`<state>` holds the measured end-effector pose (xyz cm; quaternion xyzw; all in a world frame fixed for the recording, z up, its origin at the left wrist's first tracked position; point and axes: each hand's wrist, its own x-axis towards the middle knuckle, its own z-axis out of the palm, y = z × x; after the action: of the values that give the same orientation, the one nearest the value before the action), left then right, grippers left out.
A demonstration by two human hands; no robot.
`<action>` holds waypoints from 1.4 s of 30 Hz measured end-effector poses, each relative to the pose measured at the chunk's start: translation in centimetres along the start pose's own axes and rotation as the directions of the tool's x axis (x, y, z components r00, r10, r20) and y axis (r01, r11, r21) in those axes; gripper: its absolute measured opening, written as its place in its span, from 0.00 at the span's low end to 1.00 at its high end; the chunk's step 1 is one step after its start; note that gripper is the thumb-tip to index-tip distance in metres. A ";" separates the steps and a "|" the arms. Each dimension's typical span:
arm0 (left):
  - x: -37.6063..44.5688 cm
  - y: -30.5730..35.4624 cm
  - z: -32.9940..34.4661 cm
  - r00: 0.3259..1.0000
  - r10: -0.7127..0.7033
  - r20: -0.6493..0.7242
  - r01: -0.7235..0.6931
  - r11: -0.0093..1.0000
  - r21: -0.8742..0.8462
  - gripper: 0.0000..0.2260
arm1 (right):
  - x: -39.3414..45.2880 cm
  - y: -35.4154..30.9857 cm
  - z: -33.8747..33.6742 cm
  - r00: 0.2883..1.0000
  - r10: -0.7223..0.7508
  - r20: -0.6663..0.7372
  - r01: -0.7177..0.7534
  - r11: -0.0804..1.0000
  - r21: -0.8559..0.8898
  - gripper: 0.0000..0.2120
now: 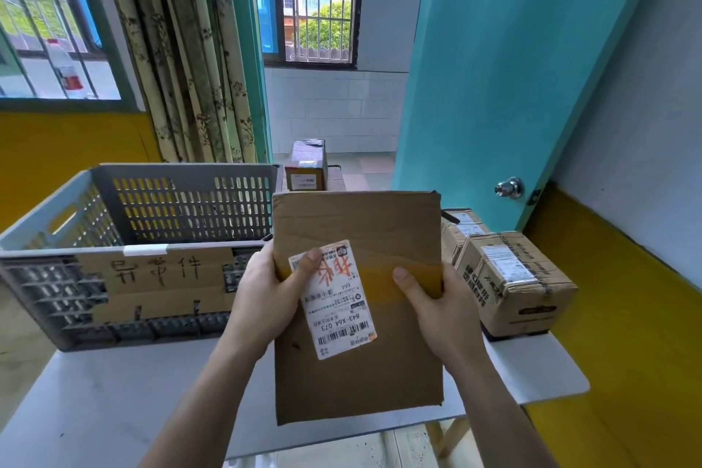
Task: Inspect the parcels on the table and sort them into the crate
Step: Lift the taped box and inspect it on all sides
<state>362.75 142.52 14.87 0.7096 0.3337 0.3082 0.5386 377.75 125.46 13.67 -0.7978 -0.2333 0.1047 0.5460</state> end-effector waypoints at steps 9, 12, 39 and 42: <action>-0.9 -0.9 -0.3 1.000 0.021 -0.004 -0.022 0.999 -0.031 0.17 | 0.6 -1.7 -0.9 0.997 -0.021 0.075 0.032 0.988 -0.153 0.32; -0.7 -0.3 -0.4 1.000 -0.022 0.006 0.023 0.998 -0.059 0.25 | 0.3 -1.3 -0.6 0.996 -0.045 0.072 0.054 0.992 -0.116 0.32; -0.9 0.4 -0.1 0.993 -0.079 -0.087 0.078 0.997 -0.019 0.10 | 0.9 -2.9 -1.1 0.994 0.092 0.058 -0.094 0.995 0.029 0.23; -1.1 0.7 -0.2 0.995 -0.061 -0.078 0.061 0.998 -0.004 0.08 | 1.4 -2.3 -1.0 0.992 0.101 0.070 -0.104 0.994 0.037 0.16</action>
<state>362.08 141.64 15.48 0.6861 0.3757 0.3192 0.5351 378.76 125.96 16.30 -0.7934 -0.2082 0.1644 0.5479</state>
